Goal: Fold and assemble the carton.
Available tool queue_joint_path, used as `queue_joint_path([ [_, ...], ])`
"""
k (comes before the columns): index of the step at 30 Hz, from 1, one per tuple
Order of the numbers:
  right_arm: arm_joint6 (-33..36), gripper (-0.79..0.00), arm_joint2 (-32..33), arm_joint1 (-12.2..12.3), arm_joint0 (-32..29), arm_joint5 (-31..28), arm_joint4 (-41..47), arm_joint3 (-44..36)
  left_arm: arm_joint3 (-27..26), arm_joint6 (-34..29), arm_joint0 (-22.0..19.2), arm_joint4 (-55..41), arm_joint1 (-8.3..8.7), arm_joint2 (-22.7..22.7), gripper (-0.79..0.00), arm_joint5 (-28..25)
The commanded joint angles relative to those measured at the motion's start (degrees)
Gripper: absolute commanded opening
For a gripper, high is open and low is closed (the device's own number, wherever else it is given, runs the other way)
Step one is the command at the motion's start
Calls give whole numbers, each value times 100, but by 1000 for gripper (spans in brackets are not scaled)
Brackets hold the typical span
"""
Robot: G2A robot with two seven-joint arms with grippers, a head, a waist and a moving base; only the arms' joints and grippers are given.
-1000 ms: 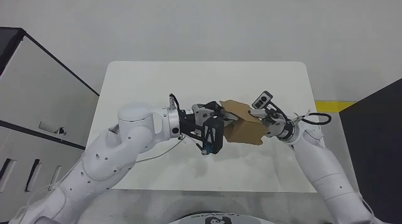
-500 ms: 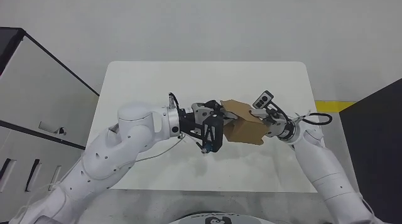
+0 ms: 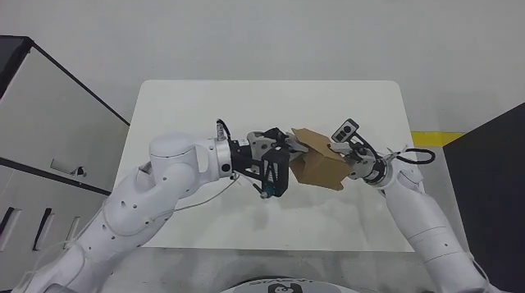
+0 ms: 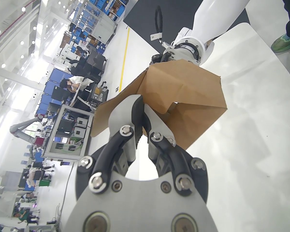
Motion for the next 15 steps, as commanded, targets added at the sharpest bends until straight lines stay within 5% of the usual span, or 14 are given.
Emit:
queue_joint_path([
  [1, 9, -785, 10, 1, 1, -4, 6, 10, -34, -11, 42, -4, 11, -55, -785, 7],
  [15, 39, -785, 104, 21, -35, -62, -15, 45, -456, -244, 308, 93, 126, -755, -785, -11],
])
